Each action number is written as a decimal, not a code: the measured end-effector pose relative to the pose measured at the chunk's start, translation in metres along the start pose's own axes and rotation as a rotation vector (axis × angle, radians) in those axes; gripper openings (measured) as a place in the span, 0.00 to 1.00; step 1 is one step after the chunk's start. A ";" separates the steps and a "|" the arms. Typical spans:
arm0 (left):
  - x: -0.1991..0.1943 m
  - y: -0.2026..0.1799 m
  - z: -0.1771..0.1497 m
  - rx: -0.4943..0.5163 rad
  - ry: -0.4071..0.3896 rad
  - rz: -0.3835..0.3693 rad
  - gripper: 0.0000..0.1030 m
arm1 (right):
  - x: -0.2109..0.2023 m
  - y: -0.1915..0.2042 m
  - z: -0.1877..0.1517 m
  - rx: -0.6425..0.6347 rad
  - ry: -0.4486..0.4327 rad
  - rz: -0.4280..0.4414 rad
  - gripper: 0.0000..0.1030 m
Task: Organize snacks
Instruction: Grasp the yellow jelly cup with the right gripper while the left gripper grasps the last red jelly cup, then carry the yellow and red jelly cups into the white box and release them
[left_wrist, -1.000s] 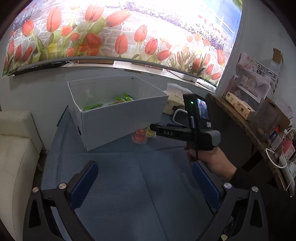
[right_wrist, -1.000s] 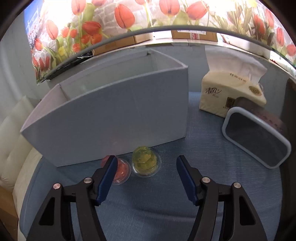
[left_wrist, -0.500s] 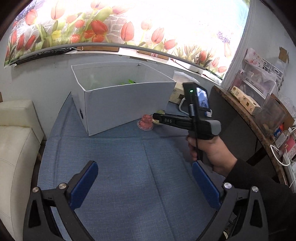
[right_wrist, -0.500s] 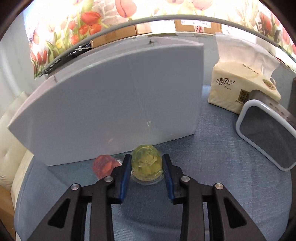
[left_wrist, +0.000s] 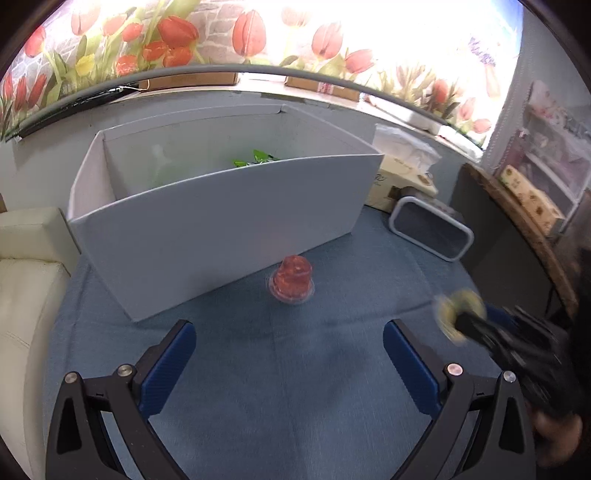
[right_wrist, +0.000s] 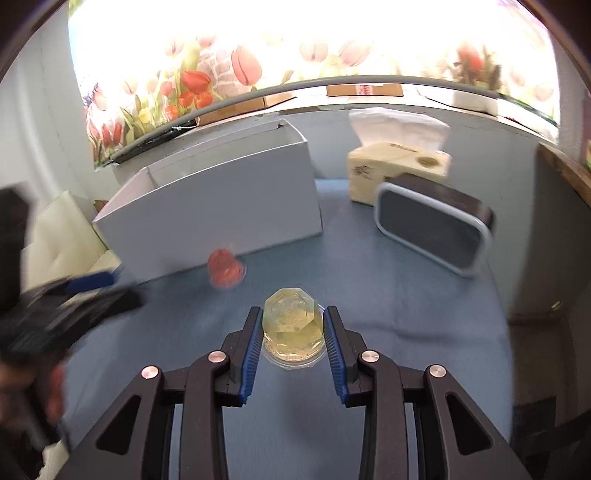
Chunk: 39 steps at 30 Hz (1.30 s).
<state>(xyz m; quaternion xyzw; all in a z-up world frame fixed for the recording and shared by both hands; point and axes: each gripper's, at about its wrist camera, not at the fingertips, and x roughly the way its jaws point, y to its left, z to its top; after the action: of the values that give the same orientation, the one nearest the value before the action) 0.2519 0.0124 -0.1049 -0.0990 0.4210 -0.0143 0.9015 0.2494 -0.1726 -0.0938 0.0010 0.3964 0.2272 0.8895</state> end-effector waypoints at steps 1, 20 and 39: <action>0.007 -0.006 0.004 0.008 -0.010 0.011 1.00 | -0.011 -0.002 -0.008 0.012 -0.004 0.007 0.35; 0.096 -0.026 0.026 -0.034 0.088 0.141 0.39 | -0.078 -0.007 -0.059 0.079 -0.079 0.044 0.35; -0.135 -0.008 0.007 0.079 -0.133 -0.167 0.39 | -0.053 0.048 0.005 -0.016 -0.120 0.175 0.35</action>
<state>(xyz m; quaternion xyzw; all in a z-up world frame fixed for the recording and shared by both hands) 0.1710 0.0203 0.0034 -0.0986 0.3496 -0.0993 0.9264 0.2026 -0.1502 -0.0443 0.0421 0.3389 0.3065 0.8885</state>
